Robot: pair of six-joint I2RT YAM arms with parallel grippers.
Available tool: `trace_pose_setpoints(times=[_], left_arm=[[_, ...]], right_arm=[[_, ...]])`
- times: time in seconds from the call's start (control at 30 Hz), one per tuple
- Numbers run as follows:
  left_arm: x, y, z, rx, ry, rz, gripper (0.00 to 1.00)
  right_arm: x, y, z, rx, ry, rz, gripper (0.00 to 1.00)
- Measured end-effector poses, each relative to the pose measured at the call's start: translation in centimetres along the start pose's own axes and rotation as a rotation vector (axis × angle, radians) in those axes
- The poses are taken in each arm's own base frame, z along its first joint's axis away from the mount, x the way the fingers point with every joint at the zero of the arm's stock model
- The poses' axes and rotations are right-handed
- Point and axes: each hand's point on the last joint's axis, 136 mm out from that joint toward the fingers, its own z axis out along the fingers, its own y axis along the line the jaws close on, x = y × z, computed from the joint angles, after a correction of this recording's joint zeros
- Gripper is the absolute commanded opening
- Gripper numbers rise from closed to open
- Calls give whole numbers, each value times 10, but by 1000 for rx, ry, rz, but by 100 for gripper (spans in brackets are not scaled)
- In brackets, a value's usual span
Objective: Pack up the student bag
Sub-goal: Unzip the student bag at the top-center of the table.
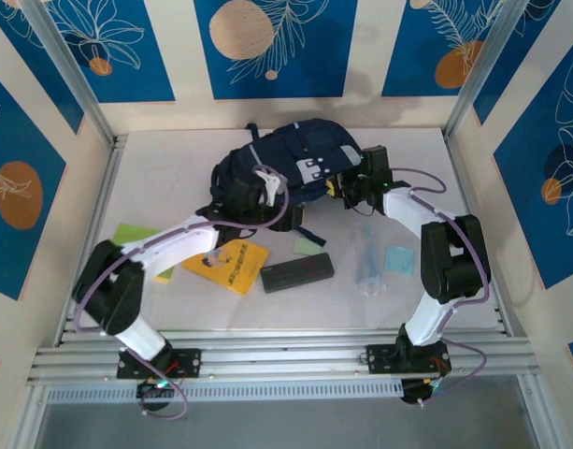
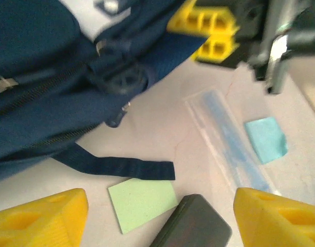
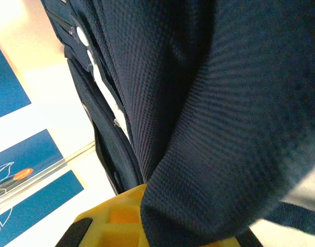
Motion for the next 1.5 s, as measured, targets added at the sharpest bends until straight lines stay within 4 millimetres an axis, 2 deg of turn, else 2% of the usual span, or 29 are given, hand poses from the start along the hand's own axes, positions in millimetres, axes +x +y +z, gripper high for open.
trace_pose_setpoints(times=[0.07, 0.23, 0.33, 0.43, 0.6, 0.67, 0.73, 0.8, 0.87, 1.0, 1.1, 1.3, 1.5], left_arm=[[12, 6, 20, -5, 31, -28, 62], [28, 16, 58, -1, 58, -66, 62], [24, 20, 71, -8, 14, -55, 65], [11, 25, 79, -24, -59, -26, 66], [-5, 41, 95, -104, -147, 49, 65], [-10, 49, 101, -147, -172, 78, 58], [-11, 56, 103, -179, -183, 99, 43], [-13, 58, 103, -195, -194, 112, 17], [-15, 58, 103, -200, -201, 126, 1], [-11, 57, 102, -190, -178, 131, 0], [-3, 55, 94, -184, -132, 140, 0], [24, 72, 58, -196, 17, 108, 0], [27, 105, 21, -239, 97, 36, 0]], right_arm=[[2, 1, 2, -4, 5, 9, 0], [5, -2, 7, 6, 9, 39, 0], [8, 0, 8, -2, 13, 53, 0], [11, 2, 9, -15, 20, 67, 0], [15, -7, 14, -24, 29, 103, 0], [17, -11, 16, -24, 34, 118, 0], [18, -12, 17, -29, 36, 124, 0], [18, -11, 17, -37, 38, 129, 0], [17, -9, 16, -47, 38, 131, 0], [10, -10, 14, -50, 32, 124, 0], [3, -11, 11, -50, 31, 102, 0], [-12, -20, 4, -26, 34, 44, 0], [-26, -27, -3, -5, 27, -16, 0]])
